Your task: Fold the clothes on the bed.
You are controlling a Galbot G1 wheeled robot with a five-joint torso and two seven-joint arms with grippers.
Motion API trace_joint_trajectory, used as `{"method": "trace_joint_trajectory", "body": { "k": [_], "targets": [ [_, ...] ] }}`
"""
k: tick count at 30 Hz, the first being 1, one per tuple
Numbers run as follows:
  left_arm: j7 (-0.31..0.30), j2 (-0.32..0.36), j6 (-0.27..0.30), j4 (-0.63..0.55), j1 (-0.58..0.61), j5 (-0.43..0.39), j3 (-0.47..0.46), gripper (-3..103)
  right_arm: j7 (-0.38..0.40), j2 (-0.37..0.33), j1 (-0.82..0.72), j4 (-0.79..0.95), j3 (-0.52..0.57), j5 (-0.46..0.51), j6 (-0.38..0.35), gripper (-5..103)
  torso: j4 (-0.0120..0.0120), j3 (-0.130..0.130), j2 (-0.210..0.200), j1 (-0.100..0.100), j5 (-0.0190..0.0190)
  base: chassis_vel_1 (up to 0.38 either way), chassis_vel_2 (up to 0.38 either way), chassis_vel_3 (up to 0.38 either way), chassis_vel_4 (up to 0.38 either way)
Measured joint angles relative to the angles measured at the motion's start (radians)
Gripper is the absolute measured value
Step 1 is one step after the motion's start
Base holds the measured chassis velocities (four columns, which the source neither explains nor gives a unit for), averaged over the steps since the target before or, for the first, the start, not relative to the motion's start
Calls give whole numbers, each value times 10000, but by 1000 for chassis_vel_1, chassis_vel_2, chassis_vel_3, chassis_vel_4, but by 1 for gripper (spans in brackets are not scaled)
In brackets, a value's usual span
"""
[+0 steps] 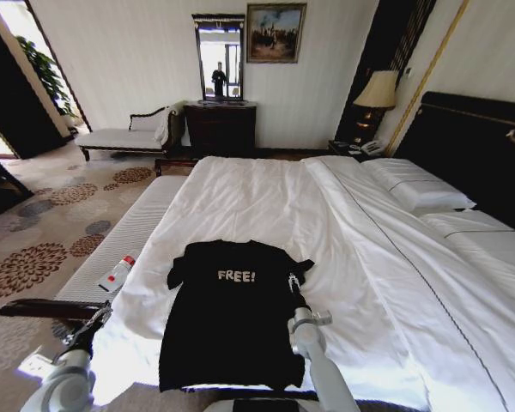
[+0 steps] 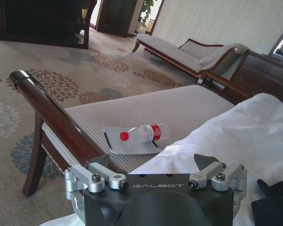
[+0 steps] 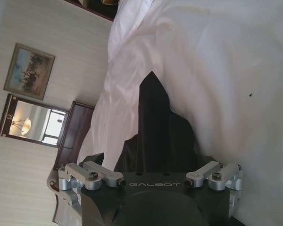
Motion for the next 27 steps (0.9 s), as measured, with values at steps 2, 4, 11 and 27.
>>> {"method": "trace_joint_trajectory", "body": {
  "k": [2,4,11,27],
  "targets": [
    [0,-15,-12,25,-1,11,-2,100,-283,30,-10,80,35,185,176,100,0,-1,0,0,0,0,0,0,0],
    [1,-31,-20,35,0,29,1,100,-468,41,-35,165,58,312,278,95,1,0,1,0,0,0,0,0,0],
    [13,-93,-60,78,15,109,24,100,-913,39,-626,1145,132,610,531,68,-1,-1,0,-1,0,0,0,0,0],
    [20,-139,-118,157,27,160,13,100,-464,-296,-2260,3206,417,617,532,41,0,-2,1,-1,-1,0,0,0,0]
  ]
}}
